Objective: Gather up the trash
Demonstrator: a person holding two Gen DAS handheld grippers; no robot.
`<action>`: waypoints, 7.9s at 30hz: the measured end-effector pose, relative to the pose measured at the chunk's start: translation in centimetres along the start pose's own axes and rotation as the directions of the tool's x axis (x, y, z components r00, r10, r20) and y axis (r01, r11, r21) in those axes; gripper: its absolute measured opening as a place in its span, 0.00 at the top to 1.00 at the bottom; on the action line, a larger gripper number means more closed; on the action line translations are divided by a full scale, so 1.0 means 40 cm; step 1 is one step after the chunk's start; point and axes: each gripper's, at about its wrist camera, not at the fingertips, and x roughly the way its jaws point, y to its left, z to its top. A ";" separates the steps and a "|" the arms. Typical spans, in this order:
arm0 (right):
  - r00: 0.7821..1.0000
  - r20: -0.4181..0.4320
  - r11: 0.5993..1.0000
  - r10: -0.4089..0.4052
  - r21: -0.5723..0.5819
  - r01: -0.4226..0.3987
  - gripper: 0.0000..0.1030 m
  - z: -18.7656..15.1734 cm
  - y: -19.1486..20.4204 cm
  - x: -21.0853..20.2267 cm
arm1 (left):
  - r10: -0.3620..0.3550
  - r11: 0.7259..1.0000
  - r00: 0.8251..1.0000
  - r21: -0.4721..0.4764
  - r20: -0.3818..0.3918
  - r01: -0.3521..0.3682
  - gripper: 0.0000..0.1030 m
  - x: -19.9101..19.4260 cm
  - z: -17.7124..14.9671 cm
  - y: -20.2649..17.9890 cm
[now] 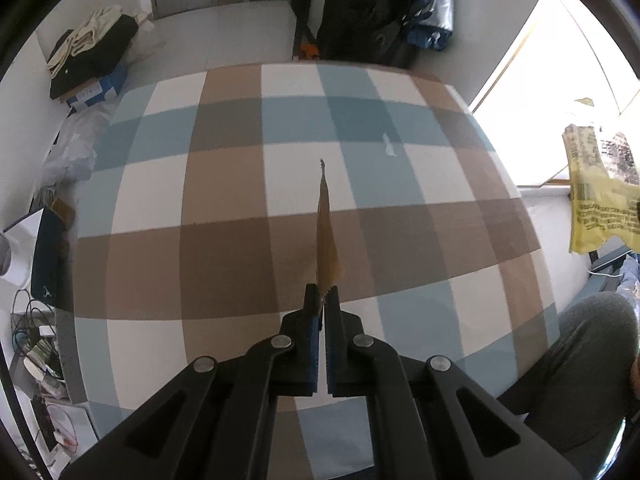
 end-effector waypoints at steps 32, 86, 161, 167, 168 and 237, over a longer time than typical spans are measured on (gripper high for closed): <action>0.944 0.077 0.924 -0.322 0.244 0.295 0.97 0.035 -0.410 -0.283 | -0.363 0.891 0.928 0.261 -0.082 0.371 1.00 0.061 0.191 -0.642; 0.921 -0.193 0.791 -0.339 0.473 0.389 0.39 -0.121 -0.764 -0.070 | -0.217 0.910 0.849 0.215 -0.482 0.355 1.00 0.450 0.177 -0.840; 0.909 -0.096 0.847 -0.407 0.332 0.414 0.16 -0.067 -0.459 -0.195 | -0.142 0.971 0.989 0.188 -0.030 0.145 0.26 0.036 0.137 -0.694; 0.906 -0.096 0.843 -0.412 0.337 0.419 0.16 -0.071 -0.464 -0.197 | -0.132 0.972 0.991 0.192 -0.016 0.133 0.26 0.034 0.133 -0.694; 0.906 -0.096 0.843 -0.413 0.336 0.419 0.16 -0.071 -0.463 -0.197 | -0.135 0.972 0.991 0.190 -0.018 0.136 0.26 0.034 0.132 -0.694; 0.898 -0.084 0.828 -0.431 0.359 0.431 0.14 -0.065 -0.456 -0.200 | -0.108 0.979 0.994 0.173 -0.005 0.107 0.26 0.041 0.116 -0.670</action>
